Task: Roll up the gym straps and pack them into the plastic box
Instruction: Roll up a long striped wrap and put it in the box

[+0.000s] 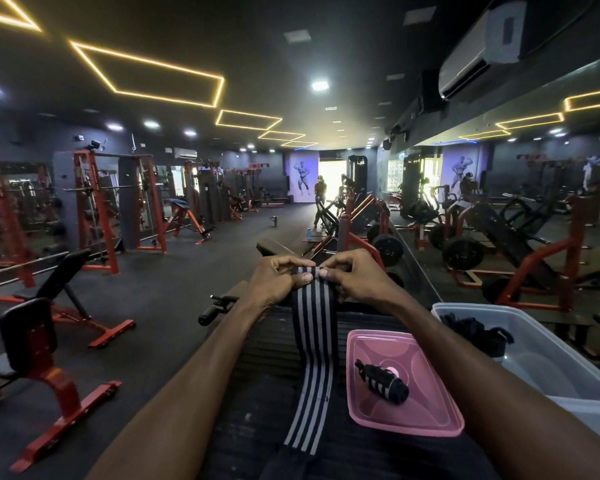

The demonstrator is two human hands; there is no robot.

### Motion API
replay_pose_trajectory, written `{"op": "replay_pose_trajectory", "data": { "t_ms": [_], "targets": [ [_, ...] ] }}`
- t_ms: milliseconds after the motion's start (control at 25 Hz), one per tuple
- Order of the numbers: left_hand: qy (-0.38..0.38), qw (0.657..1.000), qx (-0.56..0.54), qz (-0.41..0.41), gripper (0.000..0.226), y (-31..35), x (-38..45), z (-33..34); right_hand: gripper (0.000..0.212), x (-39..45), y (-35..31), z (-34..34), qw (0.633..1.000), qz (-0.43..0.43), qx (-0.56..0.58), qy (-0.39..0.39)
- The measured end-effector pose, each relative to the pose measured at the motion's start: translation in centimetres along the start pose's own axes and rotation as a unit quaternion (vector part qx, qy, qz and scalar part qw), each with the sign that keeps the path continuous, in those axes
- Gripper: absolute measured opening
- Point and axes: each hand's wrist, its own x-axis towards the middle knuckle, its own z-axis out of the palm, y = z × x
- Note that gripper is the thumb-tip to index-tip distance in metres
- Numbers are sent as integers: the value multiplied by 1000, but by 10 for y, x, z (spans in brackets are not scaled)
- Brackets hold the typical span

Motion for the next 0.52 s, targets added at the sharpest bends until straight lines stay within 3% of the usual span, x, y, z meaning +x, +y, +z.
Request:
{"op": "replay_pose_trajectory", "data": {
  "t_ms": [200,520],
  "targets": [
    [0,1000,-12,-13,28,-9,1,-5,17,-1,3,3,1000,6,19,-21],
    [-43,978,-187,-86,24,-11,-5,2,16,-9,3,8,995,-46,55,63]
  ]
}}
